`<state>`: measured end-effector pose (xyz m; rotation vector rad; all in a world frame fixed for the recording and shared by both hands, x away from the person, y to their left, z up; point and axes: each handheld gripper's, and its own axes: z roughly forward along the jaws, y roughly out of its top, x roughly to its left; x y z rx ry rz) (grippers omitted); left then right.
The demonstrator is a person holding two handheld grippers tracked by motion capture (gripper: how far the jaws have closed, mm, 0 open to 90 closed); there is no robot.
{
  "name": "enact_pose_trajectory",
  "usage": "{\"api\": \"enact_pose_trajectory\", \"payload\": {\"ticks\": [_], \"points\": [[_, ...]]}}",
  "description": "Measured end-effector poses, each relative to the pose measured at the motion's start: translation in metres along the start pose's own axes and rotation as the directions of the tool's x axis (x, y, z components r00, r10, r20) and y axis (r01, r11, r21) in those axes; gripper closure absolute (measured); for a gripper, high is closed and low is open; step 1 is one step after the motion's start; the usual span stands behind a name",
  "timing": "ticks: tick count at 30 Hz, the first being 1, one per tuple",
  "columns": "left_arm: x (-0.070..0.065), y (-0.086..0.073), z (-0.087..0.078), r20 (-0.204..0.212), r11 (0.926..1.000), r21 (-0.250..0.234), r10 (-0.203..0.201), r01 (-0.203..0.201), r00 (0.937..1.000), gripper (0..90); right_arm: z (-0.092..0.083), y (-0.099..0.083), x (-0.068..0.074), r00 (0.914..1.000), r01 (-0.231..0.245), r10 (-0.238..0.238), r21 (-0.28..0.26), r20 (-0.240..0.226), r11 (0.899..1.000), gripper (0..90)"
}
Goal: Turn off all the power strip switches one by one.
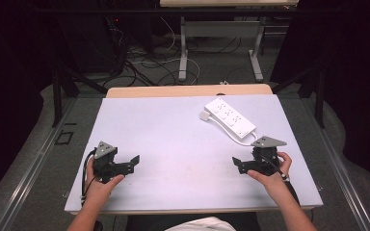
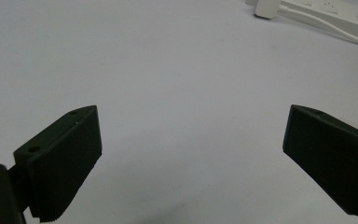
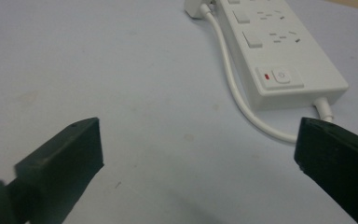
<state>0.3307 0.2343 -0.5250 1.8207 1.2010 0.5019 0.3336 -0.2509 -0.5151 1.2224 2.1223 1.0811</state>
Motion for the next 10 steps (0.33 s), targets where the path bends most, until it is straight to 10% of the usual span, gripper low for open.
{"api": "enact_pose_trajectory", "payload": {"ticks": [10], "points": [[0.000, 0.001, 0.001, 0.005, 1.0000, 0.000, -0.006, 0.006, 1.0000, 4.1, 0.004, -0.016, -0.005, 0.9996, -0.013, 0.013, -0.014, 0.025, 1.000, 0.0]]}}
